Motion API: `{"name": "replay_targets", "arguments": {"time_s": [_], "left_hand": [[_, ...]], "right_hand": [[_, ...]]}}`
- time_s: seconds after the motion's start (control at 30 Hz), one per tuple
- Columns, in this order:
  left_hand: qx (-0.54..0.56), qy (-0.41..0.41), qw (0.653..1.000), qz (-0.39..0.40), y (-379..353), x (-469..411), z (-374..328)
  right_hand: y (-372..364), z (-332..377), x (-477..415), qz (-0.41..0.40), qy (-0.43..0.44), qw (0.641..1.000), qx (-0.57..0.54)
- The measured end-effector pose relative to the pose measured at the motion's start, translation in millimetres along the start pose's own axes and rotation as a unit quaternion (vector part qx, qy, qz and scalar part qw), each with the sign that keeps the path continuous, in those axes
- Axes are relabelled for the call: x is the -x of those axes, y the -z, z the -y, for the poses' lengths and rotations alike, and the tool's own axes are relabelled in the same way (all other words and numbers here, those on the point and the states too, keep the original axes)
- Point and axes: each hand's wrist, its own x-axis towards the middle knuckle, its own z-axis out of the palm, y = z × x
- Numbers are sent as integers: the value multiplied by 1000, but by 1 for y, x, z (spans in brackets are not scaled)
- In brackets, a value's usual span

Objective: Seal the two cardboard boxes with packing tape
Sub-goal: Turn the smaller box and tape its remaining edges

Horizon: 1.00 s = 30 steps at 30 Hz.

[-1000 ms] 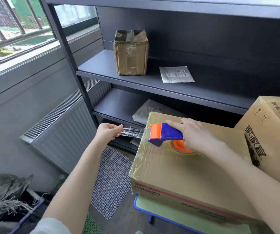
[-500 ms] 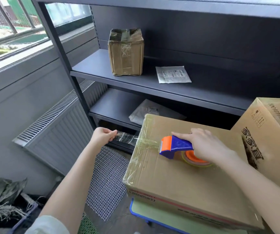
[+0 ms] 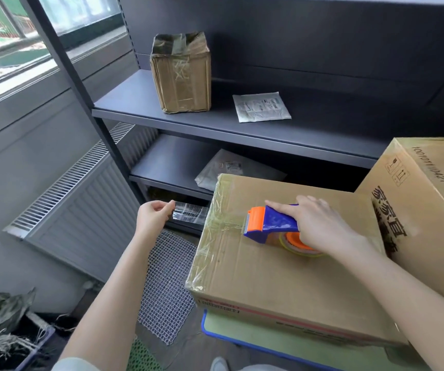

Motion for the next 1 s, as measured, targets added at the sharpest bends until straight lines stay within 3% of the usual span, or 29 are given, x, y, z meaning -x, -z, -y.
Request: {"name": "replay_targets", "arguments": {"time_s": [0.43,0.8,0.9,1.0], "left_hand": [[-64,47,996,28,-44,15,31],[-7,103,979,175,-78,25,38],[-130,65,975,169,-76,21,32],[-341,50,932,111,-61,16,16]], "right_hand": [[-4,-4,-1,-19,8,1000,-10],[-11,-8,-5,-19,14,1000,-19],[-12,-9,-7,-19,16,999,-23],[-12,-9,-8,-16,17,999,-26]]}}
